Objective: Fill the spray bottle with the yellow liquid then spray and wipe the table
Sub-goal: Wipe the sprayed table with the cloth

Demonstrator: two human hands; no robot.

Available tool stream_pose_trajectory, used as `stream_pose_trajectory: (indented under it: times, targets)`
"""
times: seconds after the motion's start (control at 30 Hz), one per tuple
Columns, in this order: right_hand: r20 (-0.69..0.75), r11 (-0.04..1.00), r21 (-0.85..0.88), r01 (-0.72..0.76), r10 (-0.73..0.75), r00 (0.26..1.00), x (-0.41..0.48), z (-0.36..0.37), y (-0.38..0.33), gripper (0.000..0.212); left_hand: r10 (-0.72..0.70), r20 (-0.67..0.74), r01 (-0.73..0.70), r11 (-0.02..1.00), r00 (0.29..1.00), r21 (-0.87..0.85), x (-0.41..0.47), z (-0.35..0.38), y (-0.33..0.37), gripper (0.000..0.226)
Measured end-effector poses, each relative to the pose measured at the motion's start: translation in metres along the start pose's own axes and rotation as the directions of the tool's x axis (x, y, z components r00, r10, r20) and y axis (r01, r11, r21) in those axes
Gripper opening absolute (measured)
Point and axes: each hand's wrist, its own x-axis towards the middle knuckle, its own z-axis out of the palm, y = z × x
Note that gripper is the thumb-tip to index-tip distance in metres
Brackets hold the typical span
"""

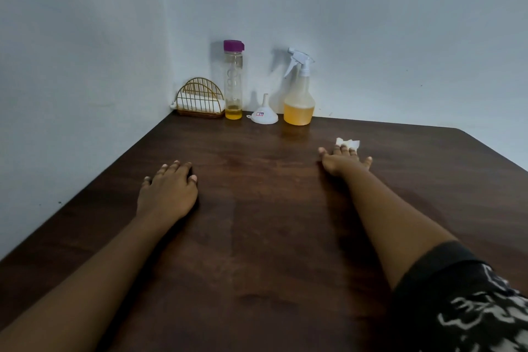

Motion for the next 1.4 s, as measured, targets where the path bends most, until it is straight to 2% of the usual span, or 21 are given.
stream_pose_trajectory:
  times: [0.1, 0.17, 0.27, 0.33, 0.43, 0.53, 0.63, 0.77, 0.87, 0.97, 1.07, 1.17, 1.27, 1.4]
  targets:
    - [0.001, 0.999, -0.029, 0.039, -0.039, 0.999, 0.004, 0.007, -0.036, 0.072, 0.0, 0.002, 0.0, 1.0, 1.0, 0.007, 0.001, 0.002, 0.0, 0.048]
    - [0.004, 0.987, -0.045, 0.157, -0.157, 0.988, 0.001, 0.015, -0.081, 0.073, -0.003, 0.0, 0.003, 1.0, 1.0, 0.01, 0.002, 0.002, -0.001, 0.049]
    - [0.034, 0.93, -0.079, 0.359, -0.358, 0.933, -0.011, 0.027, -0.141, 0.074, -0.002, 0.001, 0.002, 1.0, 1.0, 0.01, 0.002, 0.002, -0.001, 0.049]
    - [0.066, 0.908, -0.062, 0.414, -0.411, 0.909, -0.011, 0.029, -0.155, 0.073, -0.008, -0.003, 0.008, 1.0, 1.0, 0.006, 0.003, 0.002, -0.002, 0.049]
    - [0.053, 0.934, -0.046, 0.355, -0.352, 0.934, 0.001, 0.02, -0.128, 0.074, -0.005, -0.001, 0.005, 1.0, 1.0, 0.013, 0.003, 0.002, -0.003, 0.05]
    - [-0.023, 0.985, -0.036, 0.171, -0.172, 0.985, 0.023, 0.006, -0.069, 0.076, -0.003, 0.001, 0.003, 1.0, 1.0, 0.02, 0.004, 0.003, -0.002, 0.05]
    - [-0.018, 0.999, -0.026, 0.032, -0.033, 0.999, 0.038, -0.008, -0.019, 0.076, -0.003, 0.007, 0.003, 1.0, 1.0, 0.019, 0.005, 0.004, -0.002, 0.05]
    - [0.011, 0.999, -0.031, -0.004, 0.004, 1.0, 0.04, -0.006, -0.039, 0.079, -0.01, 0.006, 0.01, 1.0, 1.0, 0.012, 0.004, 0.004, -0.002, 0.05]
    - [-0.007, 0.983, -0.05, 0.179, -0.179, 0.984, 0.02, 0.011, -0.109, 0.08, -0.02, -0.007, 0.02, 1.0, 1.0, 0.001, 0.006, 0.004, -0.001, 0.05]
    - [0.038, 0.905, -0.075, 0.419, -0.417, 0.908, -0.022, 0.034, -0.188, 0.079, -0.028, -0.017, 0.027, 0.999, 0.999, -0.018, 0.007, 0.004, -0.001, 0.051]
    - [0.09, 0.84, -0.053, 0.541, -0.535, 0.84, -0.046, 0.047, -0.219, 0.075, -0.042, -0.025, 0.041, 0.998, 0.999, -0.041, 0.006, 0.003, -0.003, 0.051]
    - [0.053, 0.875, -0.023, 0.484, -0.482, 0.875, -0.037, 0.039, -0.184, 0.074, -0.049, -0.023, 0.048, 0.998, 0.999, -0.042, 0.005, 0.002, -0.002, 0.051]
    - [-0.001, 0.953, -0.009, 0.303, -0.303, 0.953, -0.021, 0.027, -0.125, 0.074, -0.044, -0.023, 0.042, 0.997, 0.999, -0.061, 0.005, 0.001, -0.002, 0.051]
    - [0.024, 0.977, -0.023, 0.213, -0.212, 0.977, -0.03, 0.02, -0.094, 0.074, -0.055, -0.049, 0.049, 0.99, 0.997, -0.13, 0.002, -0.003, -0.005, 0.046]
